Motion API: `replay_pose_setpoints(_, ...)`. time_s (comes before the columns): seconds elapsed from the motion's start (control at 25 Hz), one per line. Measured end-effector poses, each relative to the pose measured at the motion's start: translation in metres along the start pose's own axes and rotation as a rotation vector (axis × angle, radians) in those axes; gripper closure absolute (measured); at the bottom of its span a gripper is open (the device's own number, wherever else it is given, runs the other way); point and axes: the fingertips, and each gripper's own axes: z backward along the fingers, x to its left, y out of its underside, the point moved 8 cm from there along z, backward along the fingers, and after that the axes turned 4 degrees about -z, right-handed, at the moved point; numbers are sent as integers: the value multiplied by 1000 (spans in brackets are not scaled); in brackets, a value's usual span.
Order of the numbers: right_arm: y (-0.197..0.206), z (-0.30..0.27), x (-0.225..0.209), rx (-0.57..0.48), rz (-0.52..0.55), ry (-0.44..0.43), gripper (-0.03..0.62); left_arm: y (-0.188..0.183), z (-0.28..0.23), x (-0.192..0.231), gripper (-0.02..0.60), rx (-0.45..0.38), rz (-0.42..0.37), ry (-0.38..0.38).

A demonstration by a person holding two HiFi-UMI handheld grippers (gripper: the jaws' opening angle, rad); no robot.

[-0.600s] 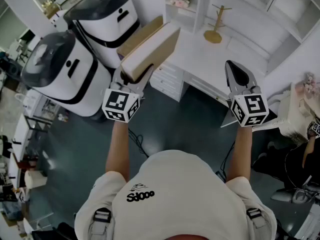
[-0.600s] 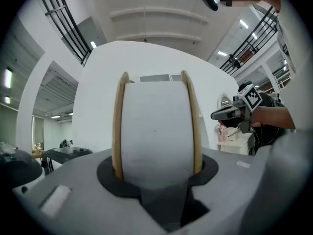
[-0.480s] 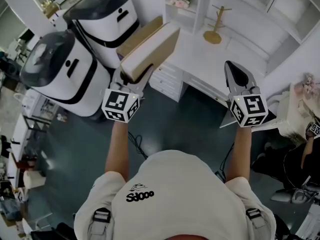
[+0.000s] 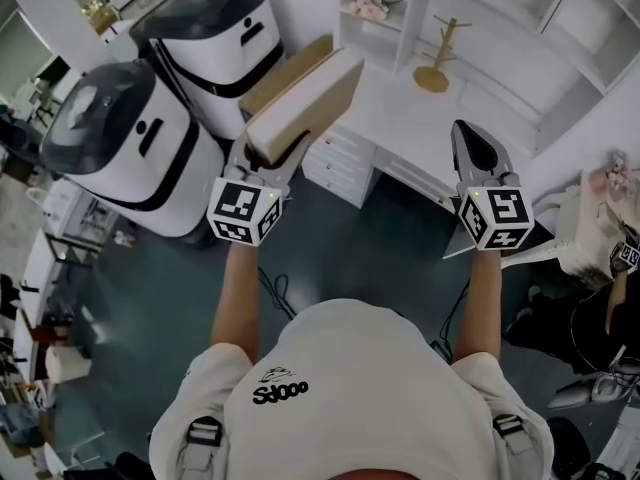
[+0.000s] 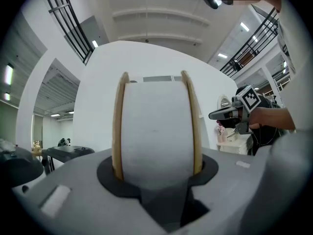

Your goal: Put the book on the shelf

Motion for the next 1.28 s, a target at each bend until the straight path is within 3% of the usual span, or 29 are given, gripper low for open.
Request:
replay_pose_setpoints(0.32, -5, -15, 16, 32, 28, -2, 592, 9, 7, 27, 345, -10, 16, 3)
replay_pose_setpoints(0.48, 3, -32, 9, 36, -28, -44, 592, 19, -8, 35, 345, -3, 27, -3)
replay_pose_setpoints(0.6, 15, -50, -7, 19, -84, -97, 592, 29, -31, 38, 345, 14, 35, -4)
replay_pose_setpoints(1.28, 52, -233, -147, 65, -118, -225, 592, 43, -223, 78, 345, 118, 65, -59)
